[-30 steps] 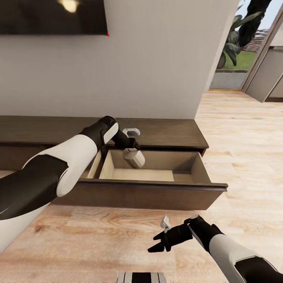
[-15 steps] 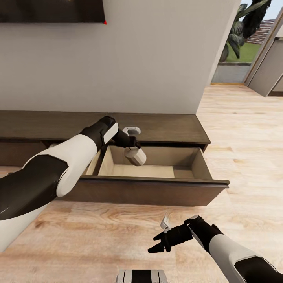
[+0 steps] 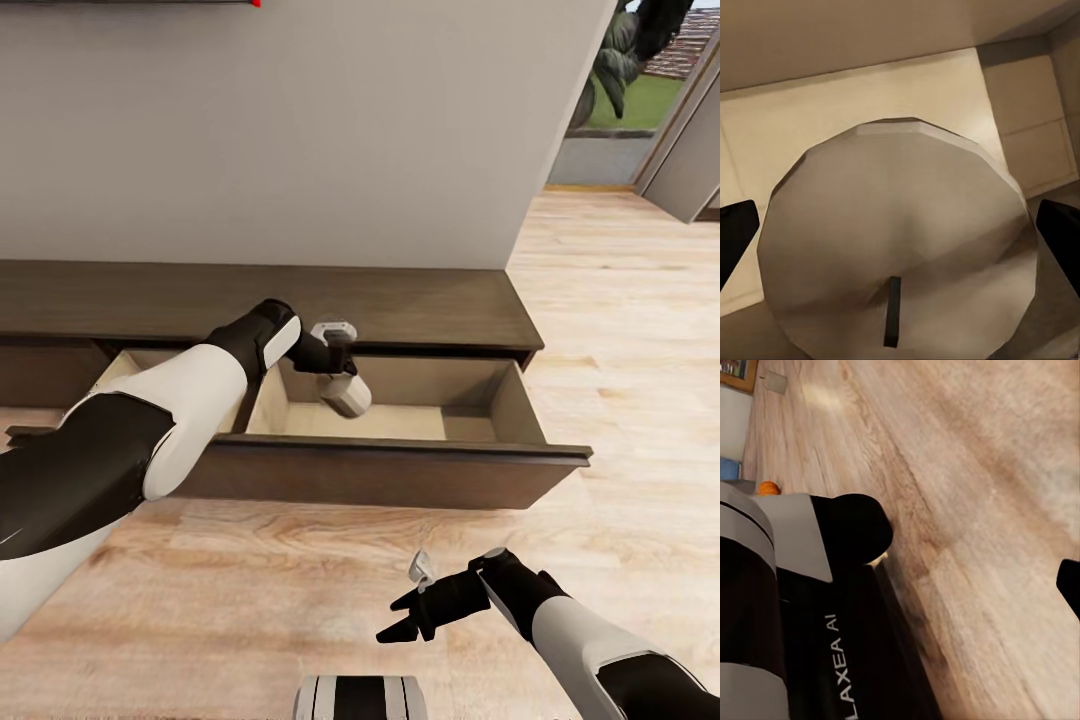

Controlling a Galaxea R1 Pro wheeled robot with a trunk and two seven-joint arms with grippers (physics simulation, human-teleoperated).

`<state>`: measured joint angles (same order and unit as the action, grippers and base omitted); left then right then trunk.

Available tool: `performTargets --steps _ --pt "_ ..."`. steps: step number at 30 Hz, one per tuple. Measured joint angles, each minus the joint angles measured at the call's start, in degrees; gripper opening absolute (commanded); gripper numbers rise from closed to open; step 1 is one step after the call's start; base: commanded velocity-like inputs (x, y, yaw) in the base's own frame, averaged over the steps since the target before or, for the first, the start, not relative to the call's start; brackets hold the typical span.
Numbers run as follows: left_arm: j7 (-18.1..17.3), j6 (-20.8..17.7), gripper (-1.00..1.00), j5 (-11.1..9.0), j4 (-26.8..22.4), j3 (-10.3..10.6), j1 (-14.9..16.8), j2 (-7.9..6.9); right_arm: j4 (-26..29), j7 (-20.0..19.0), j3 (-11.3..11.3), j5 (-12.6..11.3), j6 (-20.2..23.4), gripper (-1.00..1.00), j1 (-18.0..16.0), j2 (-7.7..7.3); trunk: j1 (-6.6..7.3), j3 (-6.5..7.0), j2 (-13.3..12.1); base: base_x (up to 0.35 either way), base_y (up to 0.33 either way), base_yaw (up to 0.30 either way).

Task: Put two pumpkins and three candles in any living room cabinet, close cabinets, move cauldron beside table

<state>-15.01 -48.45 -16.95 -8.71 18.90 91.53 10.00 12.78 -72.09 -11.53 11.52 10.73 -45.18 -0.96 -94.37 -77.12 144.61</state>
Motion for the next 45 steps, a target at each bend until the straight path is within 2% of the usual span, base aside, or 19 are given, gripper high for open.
performTargets --steps 12,15,20,27,34,38,45 --pt "0.7 2.5 -1.00 0.0 0.0 0.0 0.0 0.00 -0.6 -0.1 0.0 0.0 -1.7 1.00 0.0 0.09 -0.31 -2.66 0.2 0.000 0.000 0.000" --pt "3.2 3.3 -1.00 0.3 0.0 0.2 0.0 0.00 -0.6 -0.1 0.1 0.0 -1.8 1.00 0.0 0.29 -0.30 -2.67 0.2 0.000 0.000 0.000" --pt "3.9 4.1 -1.00 -0.1 0.0 0.0 0.0 0.00 -0.7 -0.1 0.1 0.1 -1.9 1.00 0.0 0.47 -0.36 -3.10 0.2 0.000 0.000 0.000" --pt "4.0 4.6 -1.00 -0.3 0.2 0.0 0.0 0.00 -0.7 0.0 0.1 2.0 -2.2 1.00 0.0 0.56 -0.54 -4.66 0.3 0.000 0.000 0.000" --pt "4.1 7.1 -1.00 -0.2 1.7 0.0 0.0 0.00 -0.7 0.0 0.1 2.3 -2.5 1.00 0.0 0.54 -0.72 -6.21 0.4 0.000 0.000 0.000" --pt "4.1 8.9 -1.00 -0.3 1.9 -0.2 0.0 0.00 -0.8 0.1 0.1 2.4 -3.4 1.00 0.0 0.56 -0.71 -6.21 0.4 0.000 0.000 0.000" --pt "4.8 9.5 -1.00 -0.4 2.1 -0.2 0.0 0.00 -0.8 0.1 0.1 2.4 -3.5 1.00 0.0 0.62 -0.69 -6.21 0.4 0.125 0.000 0.000"
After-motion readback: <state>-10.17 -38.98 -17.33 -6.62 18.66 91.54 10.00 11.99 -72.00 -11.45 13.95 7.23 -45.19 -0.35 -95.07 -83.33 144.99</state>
